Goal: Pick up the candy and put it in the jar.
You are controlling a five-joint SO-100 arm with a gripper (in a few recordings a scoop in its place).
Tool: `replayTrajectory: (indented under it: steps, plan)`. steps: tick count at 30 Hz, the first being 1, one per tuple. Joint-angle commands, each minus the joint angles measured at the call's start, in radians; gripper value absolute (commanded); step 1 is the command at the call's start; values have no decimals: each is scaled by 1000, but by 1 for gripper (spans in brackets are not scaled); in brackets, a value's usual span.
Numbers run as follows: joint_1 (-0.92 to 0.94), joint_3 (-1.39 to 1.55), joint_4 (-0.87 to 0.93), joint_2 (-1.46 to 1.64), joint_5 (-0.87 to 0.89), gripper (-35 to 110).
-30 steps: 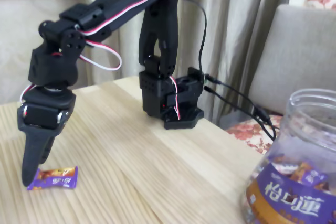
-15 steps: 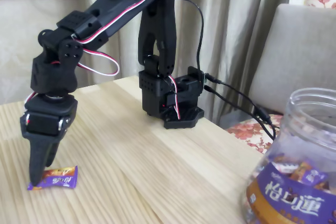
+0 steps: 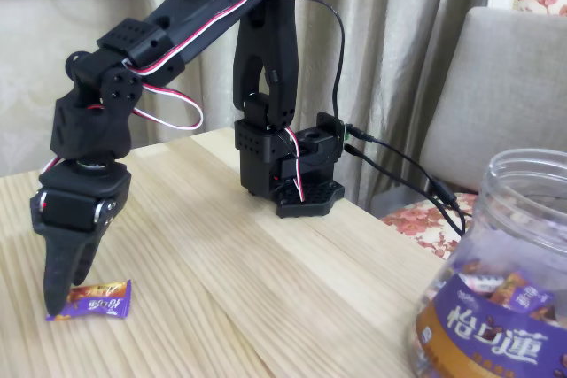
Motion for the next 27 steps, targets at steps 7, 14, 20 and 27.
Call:
replayTrajectory:
  steps: [7,14,20,27]
  plan:
    - [-31,49,2,75,11,38]
    - [-35,52,0,57,14,36]
    - [-23,60,-37,49,-15,35]
    - [-21,83,-52,54,-71,18]
